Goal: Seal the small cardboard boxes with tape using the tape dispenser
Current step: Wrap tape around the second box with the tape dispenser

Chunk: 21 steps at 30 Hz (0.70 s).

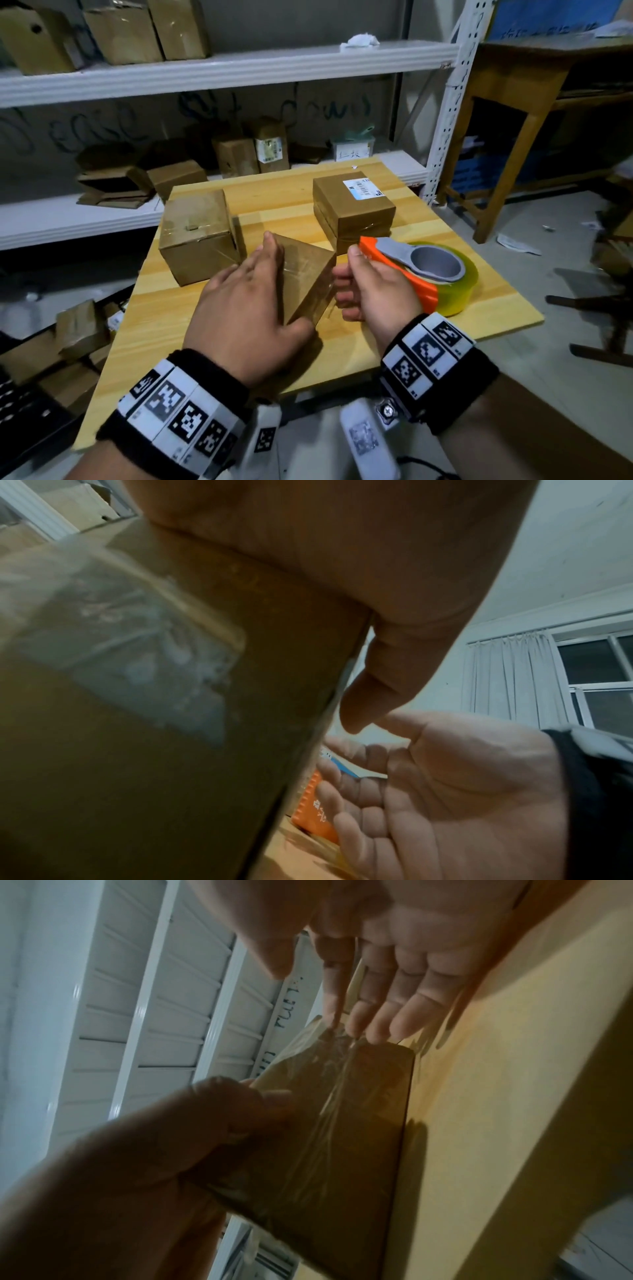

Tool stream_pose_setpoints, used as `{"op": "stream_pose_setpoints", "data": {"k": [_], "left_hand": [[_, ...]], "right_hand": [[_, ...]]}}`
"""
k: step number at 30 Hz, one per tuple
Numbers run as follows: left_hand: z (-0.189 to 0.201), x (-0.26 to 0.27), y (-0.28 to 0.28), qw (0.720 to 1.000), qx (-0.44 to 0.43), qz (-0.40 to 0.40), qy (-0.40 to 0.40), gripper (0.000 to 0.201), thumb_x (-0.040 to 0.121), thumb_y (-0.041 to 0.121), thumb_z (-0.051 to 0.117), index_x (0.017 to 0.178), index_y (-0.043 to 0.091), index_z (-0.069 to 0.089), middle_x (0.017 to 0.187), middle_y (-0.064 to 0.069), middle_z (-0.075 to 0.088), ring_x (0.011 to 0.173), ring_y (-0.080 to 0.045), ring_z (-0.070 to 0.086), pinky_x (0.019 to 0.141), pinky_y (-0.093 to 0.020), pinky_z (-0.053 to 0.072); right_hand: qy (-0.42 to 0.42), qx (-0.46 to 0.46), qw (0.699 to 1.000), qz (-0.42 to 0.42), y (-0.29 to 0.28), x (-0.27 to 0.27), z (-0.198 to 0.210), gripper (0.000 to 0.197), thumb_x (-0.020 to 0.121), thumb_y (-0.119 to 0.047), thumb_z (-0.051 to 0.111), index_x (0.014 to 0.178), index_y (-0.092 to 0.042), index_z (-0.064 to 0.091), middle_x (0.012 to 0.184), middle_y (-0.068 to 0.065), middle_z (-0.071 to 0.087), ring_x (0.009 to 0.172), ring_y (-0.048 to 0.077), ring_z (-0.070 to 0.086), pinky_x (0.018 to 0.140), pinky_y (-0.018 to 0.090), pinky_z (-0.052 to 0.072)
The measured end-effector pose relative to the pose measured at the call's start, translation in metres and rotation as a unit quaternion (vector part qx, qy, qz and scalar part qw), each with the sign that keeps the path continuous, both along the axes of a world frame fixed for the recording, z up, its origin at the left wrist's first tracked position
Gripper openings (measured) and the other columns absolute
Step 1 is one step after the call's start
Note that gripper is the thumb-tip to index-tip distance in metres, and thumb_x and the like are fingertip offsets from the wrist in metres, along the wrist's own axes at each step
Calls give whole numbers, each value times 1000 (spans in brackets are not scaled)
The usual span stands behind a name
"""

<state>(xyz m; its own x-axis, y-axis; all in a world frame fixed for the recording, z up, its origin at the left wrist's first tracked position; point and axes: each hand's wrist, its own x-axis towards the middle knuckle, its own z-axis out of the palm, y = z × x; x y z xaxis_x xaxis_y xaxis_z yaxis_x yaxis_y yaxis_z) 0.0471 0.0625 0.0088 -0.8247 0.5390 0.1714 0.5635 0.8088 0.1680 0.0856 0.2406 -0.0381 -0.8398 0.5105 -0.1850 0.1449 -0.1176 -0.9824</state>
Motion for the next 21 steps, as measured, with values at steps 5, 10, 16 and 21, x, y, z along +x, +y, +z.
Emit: {"op": "stream_pose_setpoints", "data": {"k": [5,10,16,21], "left_hand": [[-2,-1,1,1000,1,3,2,120,71,74,45,167,22,-5,170,0,32,150,-17,39,127,-38,23],[-1,1,2,1000,1,9,7,118,78,73,55,166,23,-6,170,0,31,151,-17,37,127,-36,20],[-2,1,4,1000,1,14,2,117,82,69,61,166,24,-6,170,1,29,152,-15,35,126,-37,19],[2,2,3,1000,10,13,-16,117,79,71,61,167,23,0,171,1,27,153,-15,34,126,-36,19]], "right_hand": [[11,88,994,68,2,5,-8,53,93,-56,67,83,-4,70,68,6,62,66,24,56,69,43,48],[-27,55,992,110,8,6,-6,30,100,-34,67,81,-12,68,60,3,59,46,11,54,50,30,42],[-21,18,996,88,2,-1,-16,32,95,-39,73,84,-12,60,53,0,59,57,29,58,44,28,41],[-25,20,998,53,4,-2,-21,32,90,-23,81,93,-12,52,52,3,63,56,29,63,42,27,41]]}}
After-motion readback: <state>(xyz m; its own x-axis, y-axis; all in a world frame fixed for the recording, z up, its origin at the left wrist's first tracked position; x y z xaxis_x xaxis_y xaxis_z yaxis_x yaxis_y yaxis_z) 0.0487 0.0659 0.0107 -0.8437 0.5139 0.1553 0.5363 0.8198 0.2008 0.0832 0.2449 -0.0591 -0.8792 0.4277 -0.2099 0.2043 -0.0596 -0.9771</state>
